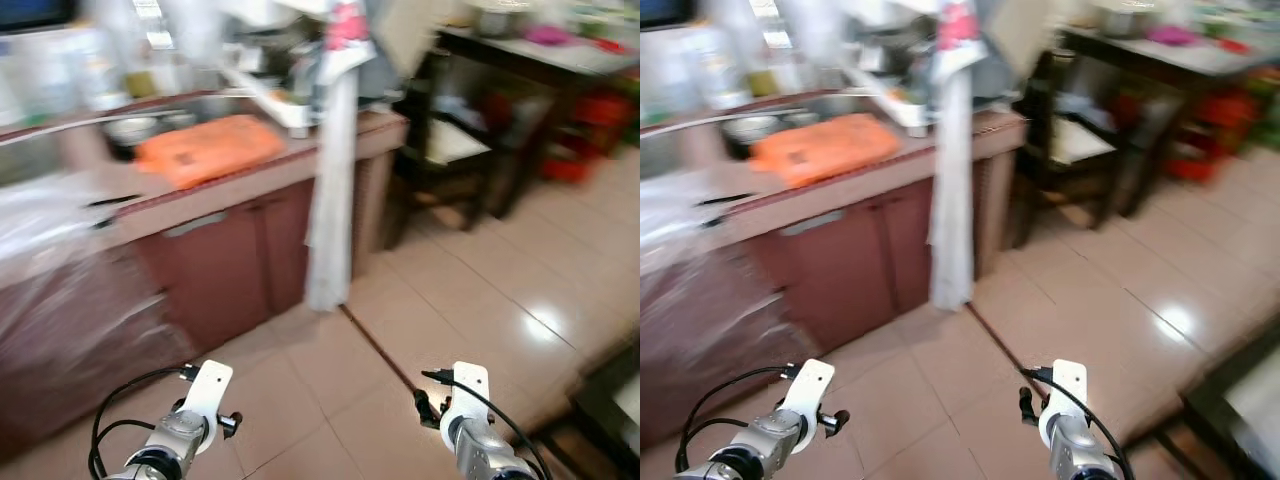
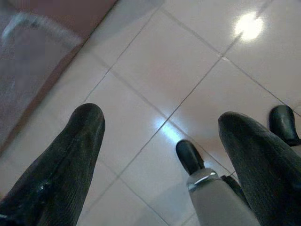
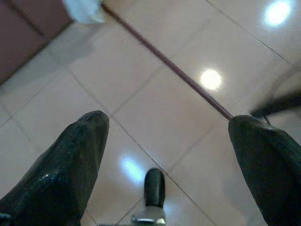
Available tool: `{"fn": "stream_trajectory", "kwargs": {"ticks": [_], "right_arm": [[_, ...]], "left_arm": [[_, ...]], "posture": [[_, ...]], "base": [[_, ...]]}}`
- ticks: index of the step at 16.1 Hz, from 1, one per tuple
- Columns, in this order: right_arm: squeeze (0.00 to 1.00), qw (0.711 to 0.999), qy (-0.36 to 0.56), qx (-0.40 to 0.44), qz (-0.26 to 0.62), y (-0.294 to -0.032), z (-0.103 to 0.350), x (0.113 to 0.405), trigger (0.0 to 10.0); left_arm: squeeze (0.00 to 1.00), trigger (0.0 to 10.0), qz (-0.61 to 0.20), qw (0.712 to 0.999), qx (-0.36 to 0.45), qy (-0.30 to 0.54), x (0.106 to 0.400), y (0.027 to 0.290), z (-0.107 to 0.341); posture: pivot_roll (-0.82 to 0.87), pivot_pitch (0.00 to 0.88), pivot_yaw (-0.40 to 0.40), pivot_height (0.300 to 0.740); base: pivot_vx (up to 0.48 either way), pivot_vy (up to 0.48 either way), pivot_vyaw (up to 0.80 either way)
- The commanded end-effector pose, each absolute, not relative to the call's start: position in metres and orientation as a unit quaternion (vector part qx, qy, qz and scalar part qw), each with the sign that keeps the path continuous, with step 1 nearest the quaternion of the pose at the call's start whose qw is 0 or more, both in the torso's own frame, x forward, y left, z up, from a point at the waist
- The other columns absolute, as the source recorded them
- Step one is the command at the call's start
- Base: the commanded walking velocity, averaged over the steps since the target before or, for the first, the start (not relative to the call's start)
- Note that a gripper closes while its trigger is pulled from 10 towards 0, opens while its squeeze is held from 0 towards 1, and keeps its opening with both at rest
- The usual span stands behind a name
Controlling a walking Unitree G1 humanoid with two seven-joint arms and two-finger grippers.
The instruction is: Kitchen organization
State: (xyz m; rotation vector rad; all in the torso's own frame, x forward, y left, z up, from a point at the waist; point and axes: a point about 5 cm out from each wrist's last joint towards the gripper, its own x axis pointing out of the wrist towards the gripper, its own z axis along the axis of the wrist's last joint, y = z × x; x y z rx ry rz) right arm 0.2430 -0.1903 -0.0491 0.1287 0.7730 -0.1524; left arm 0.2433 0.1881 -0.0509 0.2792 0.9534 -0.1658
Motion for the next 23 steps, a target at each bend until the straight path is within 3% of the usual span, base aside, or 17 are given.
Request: {"fn": "stream_trajectory", "kwargs": {"ticks": [1, 4, 12, 23], "right_arm": [[0.0, 0.919, 0.382, 0.062, -0.078, -0.193, -0.05, 0.241, 10.0], [0.0, 0.919, 0.383, 0.06, -0.078, -0.193, -0.05, 0.241, 10.0], [0.0, 0.919, 0.382, 0.057, -0.074, -0.193, -0.051, 0.24, 10.0], [0.0, 0.91, 0.412, 0.024, -0.048, -0.193, -0.059, 0.229, 10.0]], "left_arm": [[0.0, 10.0, -0.081, 0.878, 0.129, 0.455, 0.247, 0.186, -0.049], [0.0, 10.0, -0.08, 0.878, 0.128, 0.454, 0.247, 0.186, -0.049], [0.0, 10.0, -0.048, 0.881, 0.166, 0.44, 0.25, 0.196, -0.046], [0.0, 10.0, -0.01, 0.87, 0.145, 0.471, 0.23, 0.208, -0.057]], "posture": [[-0.05, 0.03, -0.013, 0.74], [-0.06, 0.028, -0.013, 0.74], [-0.05, 0.031, -0.019, 0.74], [0.01, 0.024, -0.063, 0.74]], "base": [[0.0, 0.0, -0.77], [0.0, 0.0, -0.75], [0.0, 0.0, 0.0], [0.0, 0.0, 0.0]]}}
